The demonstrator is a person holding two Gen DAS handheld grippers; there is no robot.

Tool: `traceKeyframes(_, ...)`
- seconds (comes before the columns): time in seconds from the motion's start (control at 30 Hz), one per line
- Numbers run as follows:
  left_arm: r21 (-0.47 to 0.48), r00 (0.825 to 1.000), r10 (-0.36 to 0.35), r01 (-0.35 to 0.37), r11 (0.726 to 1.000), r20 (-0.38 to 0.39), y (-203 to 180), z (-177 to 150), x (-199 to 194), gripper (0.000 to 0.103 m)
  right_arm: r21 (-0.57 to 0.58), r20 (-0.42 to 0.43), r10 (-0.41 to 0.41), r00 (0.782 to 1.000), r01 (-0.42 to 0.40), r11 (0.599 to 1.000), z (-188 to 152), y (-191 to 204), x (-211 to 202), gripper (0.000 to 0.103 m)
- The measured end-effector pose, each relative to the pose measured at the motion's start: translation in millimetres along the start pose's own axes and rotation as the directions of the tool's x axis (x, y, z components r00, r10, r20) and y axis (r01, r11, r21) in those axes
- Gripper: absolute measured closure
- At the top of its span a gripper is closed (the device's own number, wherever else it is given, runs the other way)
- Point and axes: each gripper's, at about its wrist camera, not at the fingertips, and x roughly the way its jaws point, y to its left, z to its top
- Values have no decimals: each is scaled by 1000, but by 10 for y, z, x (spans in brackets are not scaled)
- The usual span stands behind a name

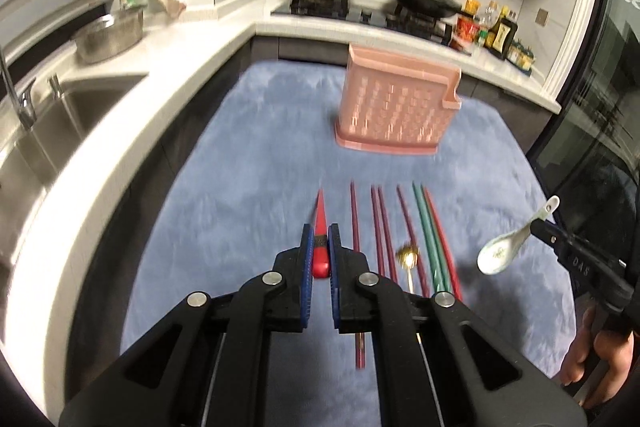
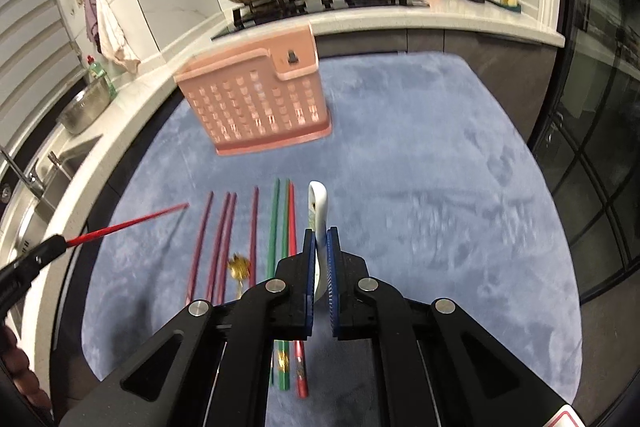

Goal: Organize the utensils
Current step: 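Lift the spoon and chopstick and carry both toward the pink holder, then lower both into the pink holder and open both tools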

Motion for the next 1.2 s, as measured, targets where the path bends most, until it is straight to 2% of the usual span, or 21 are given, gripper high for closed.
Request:
traceKeyframes(0.2, 3, 996, 8, -8, 1000, 92, -11, 540, -77, 96, -5, 57, 27, 998, -27, 1000, 393, 47, -25, 97)
traceKeyframes(0.47, -5, 969, 7, -6, 1000, 247, -96, 1358, -282, 96, -23, 141, 32, 989, -29, 999, 1000, 99, 69, 97)
traceKeyframes(0.6, -1, 945, -24, 26, 1000, 327, -212, 1755, -403, 96, -48, 189, 23, 982, -14, 999, 1375, 157, 141, 97)
traceKeyframes(0.73, 6, 910, -31, 31, 999, 413, -374, 2151, -460, 96, -63, 224, 25, 974, -11, 998, 1724, 215, 240, 97)
traceKeyframes(0.83, 0, 898, -41, 45, 999, 439, -454, 2346, -376, 96, -61, 227, 27, 974, -14, 998, 1881, 237, 378, 97)
traceKeyframes(0.97, -5, 897, -37, 43, 999, 441, -519, 2461, -104, 96, -43, 197, 48, 979, -41, 998, 2007, 245, 651, 97)
traceKeyframes(1.2, -19, 932, -22, 31, 999, 362, -501, 2400, 453, 96, -47, 127, 41, 991, -35, 998, 1992, 254, 1138, 97)
